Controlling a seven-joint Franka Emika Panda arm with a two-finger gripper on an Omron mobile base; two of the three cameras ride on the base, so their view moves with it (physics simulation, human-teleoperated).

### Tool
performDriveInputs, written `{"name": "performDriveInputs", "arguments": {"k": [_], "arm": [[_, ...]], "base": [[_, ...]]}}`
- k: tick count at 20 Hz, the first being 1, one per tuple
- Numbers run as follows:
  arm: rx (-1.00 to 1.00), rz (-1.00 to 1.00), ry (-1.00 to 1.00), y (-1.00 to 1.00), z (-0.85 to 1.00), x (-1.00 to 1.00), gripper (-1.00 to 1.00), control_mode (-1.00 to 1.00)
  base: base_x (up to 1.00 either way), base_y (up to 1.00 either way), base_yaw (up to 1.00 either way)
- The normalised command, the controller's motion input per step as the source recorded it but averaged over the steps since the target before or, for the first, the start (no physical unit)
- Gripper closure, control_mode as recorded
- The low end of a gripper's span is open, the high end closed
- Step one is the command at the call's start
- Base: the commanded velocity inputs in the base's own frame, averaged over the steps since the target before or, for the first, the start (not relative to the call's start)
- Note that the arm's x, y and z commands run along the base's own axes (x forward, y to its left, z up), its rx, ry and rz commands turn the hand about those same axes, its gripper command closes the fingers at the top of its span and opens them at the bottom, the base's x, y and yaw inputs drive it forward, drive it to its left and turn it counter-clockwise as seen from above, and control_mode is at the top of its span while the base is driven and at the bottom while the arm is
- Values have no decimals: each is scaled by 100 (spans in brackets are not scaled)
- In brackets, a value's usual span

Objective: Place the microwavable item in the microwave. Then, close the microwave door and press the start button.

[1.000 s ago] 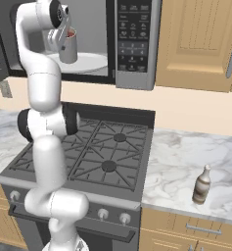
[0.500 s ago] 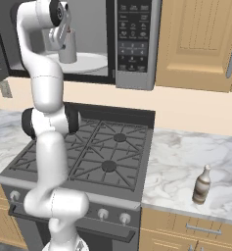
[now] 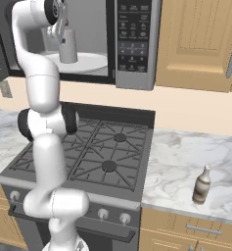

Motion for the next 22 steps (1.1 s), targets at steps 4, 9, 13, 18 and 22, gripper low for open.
{"name": "performDriveInputs", "arguments": {"k": [4, 9, 13, 18, 22], "arm": [[-4, 3, -29, 2, 0, -22, -100, -100], [-10, 2, -24, 5, -59, -51, -100, -100], [-24, 4, -30, 0, -100, -82, -100, -100], [-25, 4, -31, 0, -100, -85, -100, -100], [-23, 4, -27, -1, -95, -61, -100, -100]], "base": [[0, 0, 0], [0, 0, 0], [0, 0, 0], [0, 0, 0], [0, 0, 0]]}}
